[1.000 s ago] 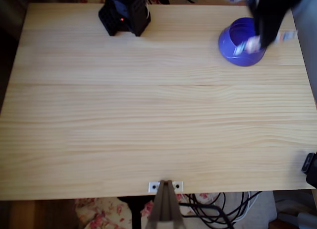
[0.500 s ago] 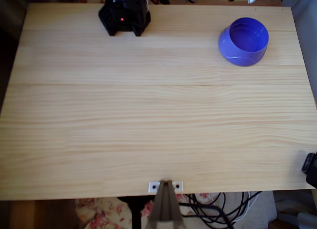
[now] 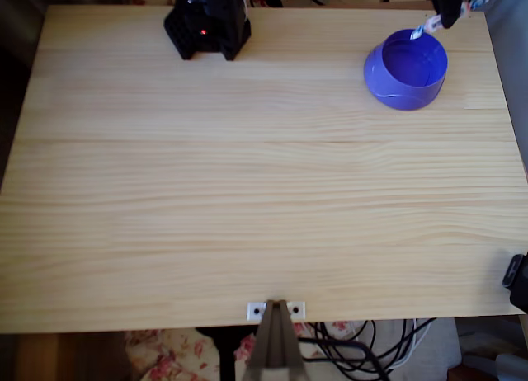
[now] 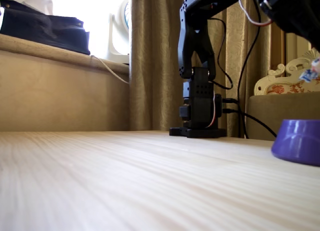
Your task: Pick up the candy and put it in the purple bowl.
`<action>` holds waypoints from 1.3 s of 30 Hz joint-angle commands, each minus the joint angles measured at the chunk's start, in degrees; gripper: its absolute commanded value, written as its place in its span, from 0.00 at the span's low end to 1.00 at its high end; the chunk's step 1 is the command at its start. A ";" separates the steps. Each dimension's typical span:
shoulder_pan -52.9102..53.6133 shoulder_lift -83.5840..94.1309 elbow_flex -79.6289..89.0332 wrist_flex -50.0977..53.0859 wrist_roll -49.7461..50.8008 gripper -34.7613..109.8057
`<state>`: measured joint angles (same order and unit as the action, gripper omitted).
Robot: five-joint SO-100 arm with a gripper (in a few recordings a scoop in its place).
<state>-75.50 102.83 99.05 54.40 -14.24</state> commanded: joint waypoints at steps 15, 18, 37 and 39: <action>1.23 8.17 2.11 0.97 -1.23 0.24; 6.15 10.63 0.53 2.72 -3.25 0.24; 71.28 21.09 10.99 0.18 12.92 0.24; 74.53 23.91 15.82 1.67 16.26 0.24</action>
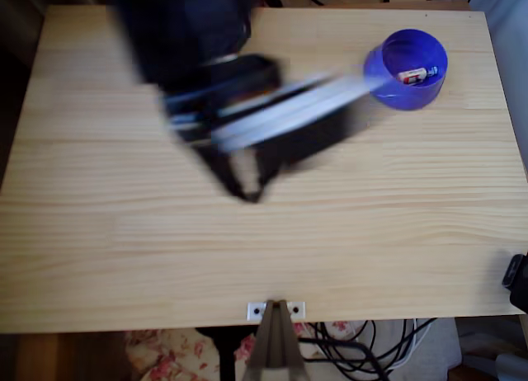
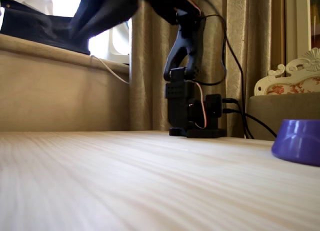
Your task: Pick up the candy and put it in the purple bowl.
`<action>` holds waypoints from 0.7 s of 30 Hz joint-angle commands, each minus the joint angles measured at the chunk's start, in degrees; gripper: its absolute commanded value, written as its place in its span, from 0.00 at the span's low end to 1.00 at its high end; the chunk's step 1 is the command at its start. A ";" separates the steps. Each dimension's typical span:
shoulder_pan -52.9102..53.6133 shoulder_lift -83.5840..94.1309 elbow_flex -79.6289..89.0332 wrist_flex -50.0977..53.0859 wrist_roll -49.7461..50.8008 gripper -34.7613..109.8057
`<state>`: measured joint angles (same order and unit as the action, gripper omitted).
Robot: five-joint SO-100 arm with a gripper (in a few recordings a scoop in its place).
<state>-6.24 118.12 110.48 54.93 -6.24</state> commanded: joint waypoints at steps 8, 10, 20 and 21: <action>10.90 25.22 26.81 2.64 7.56 0.24; 12.30 30.23 32.08 2.46 6.50 0.24; 13.01 54.14 51.86 5.36 6.06 0.24; 13.10 56.16 53.09 5.54 5.98 0.24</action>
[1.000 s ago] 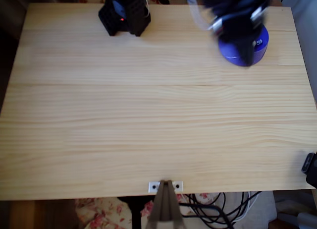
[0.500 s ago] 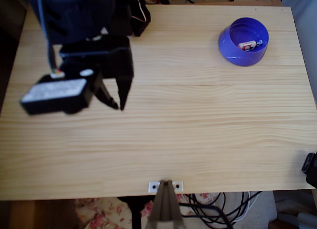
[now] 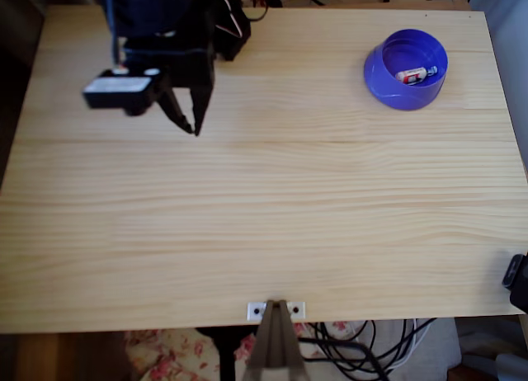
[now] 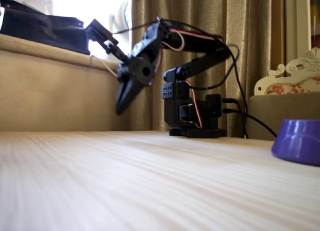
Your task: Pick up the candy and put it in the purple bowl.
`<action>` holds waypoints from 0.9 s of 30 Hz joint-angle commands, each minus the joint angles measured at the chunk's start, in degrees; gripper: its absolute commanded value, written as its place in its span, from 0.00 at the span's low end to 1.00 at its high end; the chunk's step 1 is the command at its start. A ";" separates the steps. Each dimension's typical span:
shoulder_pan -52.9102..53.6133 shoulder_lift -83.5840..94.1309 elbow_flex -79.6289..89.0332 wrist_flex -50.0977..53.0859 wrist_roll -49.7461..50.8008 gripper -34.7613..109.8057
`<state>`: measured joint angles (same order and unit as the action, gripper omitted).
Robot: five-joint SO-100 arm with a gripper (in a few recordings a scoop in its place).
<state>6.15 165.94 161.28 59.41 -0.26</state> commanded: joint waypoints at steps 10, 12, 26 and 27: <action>2.72 21.80 9.40 6.50 -1.85 0.24; 2.02 23.03 9.58 7.21 -2.29 0.24; 2.99 23.12 9.67 7.47 -1.93 0.24; 2.99 23.12 9.67 7.47 -1.93 0.24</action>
